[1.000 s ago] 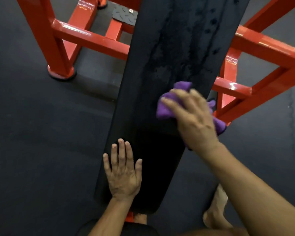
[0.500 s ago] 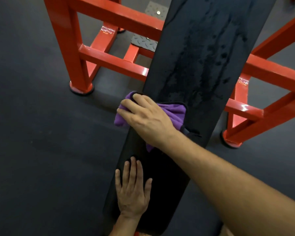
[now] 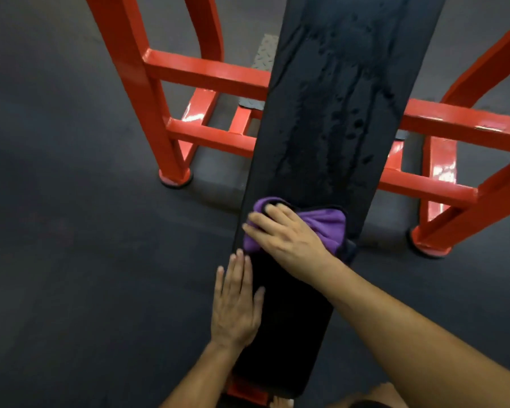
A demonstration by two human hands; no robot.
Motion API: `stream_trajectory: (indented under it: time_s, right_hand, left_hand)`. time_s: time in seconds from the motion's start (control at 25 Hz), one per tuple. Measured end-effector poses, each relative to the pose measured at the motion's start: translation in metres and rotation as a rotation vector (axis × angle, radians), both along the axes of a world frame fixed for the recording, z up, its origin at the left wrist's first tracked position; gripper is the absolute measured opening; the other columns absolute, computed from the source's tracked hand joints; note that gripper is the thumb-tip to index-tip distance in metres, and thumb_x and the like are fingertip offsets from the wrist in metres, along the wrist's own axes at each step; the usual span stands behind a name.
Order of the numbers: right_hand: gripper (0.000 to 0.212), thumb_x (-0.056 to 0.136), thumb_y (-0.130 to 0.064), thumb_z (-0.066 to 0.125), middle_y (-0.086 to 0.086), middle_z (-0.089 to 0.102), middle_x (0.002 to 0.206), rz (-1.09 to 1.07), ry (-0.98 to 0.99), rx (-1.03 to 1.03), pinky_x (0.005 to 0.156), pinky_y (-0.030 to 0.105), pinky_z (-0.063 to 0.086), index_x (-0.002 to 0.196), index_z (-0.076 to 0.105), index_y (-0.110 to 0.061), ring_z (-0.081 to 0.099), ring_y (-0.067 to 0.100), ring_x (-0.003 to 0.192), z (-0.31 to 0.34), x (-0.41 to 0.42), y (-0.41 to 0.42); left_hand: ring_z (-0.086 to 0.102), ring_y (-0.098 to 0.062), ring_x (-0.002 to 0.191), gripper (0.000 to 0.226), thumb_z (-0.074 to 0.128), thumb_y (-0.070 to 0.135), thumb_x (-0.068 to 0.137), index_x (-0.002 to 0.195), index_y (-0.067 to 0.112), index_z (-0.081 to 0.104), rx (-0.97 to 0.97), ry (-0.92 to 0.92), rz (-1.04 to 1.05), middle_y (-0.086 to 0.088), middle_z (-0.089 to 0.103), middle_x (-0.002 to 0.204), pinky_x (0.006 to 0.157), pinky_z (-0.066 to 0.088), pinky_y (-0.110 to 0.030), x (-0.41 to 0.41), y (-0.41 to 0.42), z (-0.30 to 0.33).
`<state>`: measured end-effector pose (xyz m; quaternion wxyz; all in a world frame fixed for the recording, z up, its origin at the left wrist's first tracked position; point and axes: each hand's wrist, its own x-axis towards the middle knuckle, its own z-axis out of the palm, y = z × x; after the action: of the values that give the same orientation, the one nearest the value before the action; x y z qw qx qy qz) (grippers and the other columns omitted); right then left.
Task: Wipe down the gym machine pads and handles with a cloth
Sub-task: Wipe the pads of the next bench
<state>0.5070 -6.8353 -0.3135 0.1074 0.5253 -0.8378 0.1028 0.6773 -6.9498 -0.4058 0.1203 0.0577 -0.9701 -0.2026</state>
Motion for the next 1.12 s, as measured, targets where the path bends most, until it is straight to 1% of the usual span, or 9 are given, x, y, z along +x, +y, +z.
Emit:
stream_trajectory:
  time_s: [0.12, 0.2, 0.32, 0.4, 0.6, 0.72, 0.88, 1.0, 1.12]
  right_hand:
    - [0.035, 0.092, -0.014, 0.051, 0.014, 0.064, 0.127, -0.300, -0.081, -0.196, 0.101, 0.044, 0.041, 0.122, 0.069, -0.006, 0.061, 0.038, 0.111, 0.029, -0.050, 0.007]
    - [0.042, 0.088, -0.002, 0.060, 0.013, 0.060, 0.135, -0.509, -0.134, -0.374, 0.108, 0.043, 0.040, 0.130, 0.066, -0.007, 0.057, 0.037, 0.119, 0.045, -0.057, 0.035]
    - [0.047, 0.087, 0.011, 0.063, 0.009, 0.055, 0.139, -0.692, -0.173, -0.652, 0.107, 0.049, 0.043, 0.130, 0.066, -0.008, 0.052, 0.035, 0.121, 0.049, -0.046, 0.078]
    - [0.050, 0.085, 0.011, 0.061, 0.006, 0.051, 0.140, -0.726, -0.283, -0.704, 0.105, 0.054, 0.043, 0.129, 0.066, -0.012, 0.049, 0.032, 0.121, 0.044, -0.017, 0.086]
    - [0.055, 0.082, 0.006, 0.058, 0.006, 0.049, 0.143, -0.834, -0.454, -0.743, 0.114, 0.033, 0.035, 0.132, 0.062, -0.016, 0.048, 0.030, 0.128, 0.032, -0.009, 0.102]
    - [0.059, 0.083, -0.002, 0.058, 0.006, 0.041, 0.151, -0.930, -0.452, -0.754, 0.116, 0.038, 0.035, 0.140, 0.056, -0.018, 0.043, 0.029, 0.135, 0.021, -0.031, 0.086]
    - [0.068, 0.091, -0.023, 0.060, 0.008, 0.022, 0.165, -1.017, -0.298, -0.545, 0.117, 0.041, 0.034, 0.155, 0.035, -0.024, 0.033, 0.035, 0.145, -0.001, -0.021, 0.074]
    - [0.082, 0.090, -0.009, 0.058, 0.007, 0.012, 0.169, -1.095, -0.242, -0.373, 0.110, 0.040, 0.041, 0.160, 0.021, -0.030, 0.033, 0.036, 0.147, -0.012, 0.016, 0.072]
    - [0.079, 0.083, -0.001, 0.050, 0.009, 0.024, 0.165, -0.990, -0.208, -0.388, 0.113, 0.026, 0.032, 0.155, 0.034, -0.029, 0.041, 0.036, 0.140, -0.014, 0.011, 0.074]
  left_hand:
    - [0.006, -0.021, 0.160, 0.066, 0.031, 0.036, 0.110, 0.165, 0.015, 0.001, 0.035, 0.149, -0.040, 0.000, -0.004, 0.173, 0.129, 0.004, -0.045, -0.115, 0.004, 0.046]
    - [0.004, -0.021, 0.160, 0.069, 0.032, 0.040, 0.109, 0.165, 0.015, 0.001, -0.027, 0.160, -0.078, -0.003, -0.003, 0.173, 0.129, 0.004, -0.047, -0.168, 0.016, 0.061]
    - [0.007, -0.022, 0.160, 0.077, 0.035, 0.046, 0.100, 0.163, 0.007, 0.013, -0.178, 0.101, -0.079, -0.010, 0.011, 0.170, 0.129, 0.007, -0.049, -0.188, 0.021, 0.048]
    - [0.008, -0.023, 0.160, 0.084, 0.036, 0.046, 0.094, 0.164, 0.009, 0.008, -0.235, 0.073, -0.082, -0.009, 0.004, 0.173, 0.129, 0.006, -0.050, -0.179, 0.019, 0.046]
    - [0.004, -0.023, 0.160, 0.087, 0.036, 0.044, 0.091, 0.165, 0.012, 0.001, -0.268, 0.044, -0.096, -0.005, -0.004, 0.173, 0.129, 0.003, -0.049, -0.189, 0.024, 0.052]
    - [0.006, -0.024, 0.160, 0.088, 0.038, 0.042, 0.089, 0.165, 0.010, 0.005, -0.251, 0.062, -0.107, -0.006, -0.001, 0.173, 0.129, 0.004, -0.050, -0.184, 0.020, 0.049]
    - [0.008, -0.023, 0.160, 0.088, 0.042, 0.042, 0.089, 0.163, 0.007, 0.011, -0.246, 0.043, -0.132, -0.008, 0.005, 0.173, 0.129, 0.004, -0.049, -0.188, 0.020, 0.057]
    - [0.007, -0.021, 0.160, 0.085, 0.043, 0.042, 0.090, 0.162, 0.006, 0.017, -0.227, 0.061, -0.149, -0.009, 0.006, 0.173, 0.128, 0.006, -0.049, -0.183, 0.021, 0.058]
    - [0.007, -0.020, 0.160, 0.086, 0.044, 0.042, 0.088, 0.161, 0.005, 0.020, -0.171, 0.141, -0.121, -0.008, 0.006, 0.173, 0.128, 0.006, -0.049, -0.187, 0.018, 0.047]
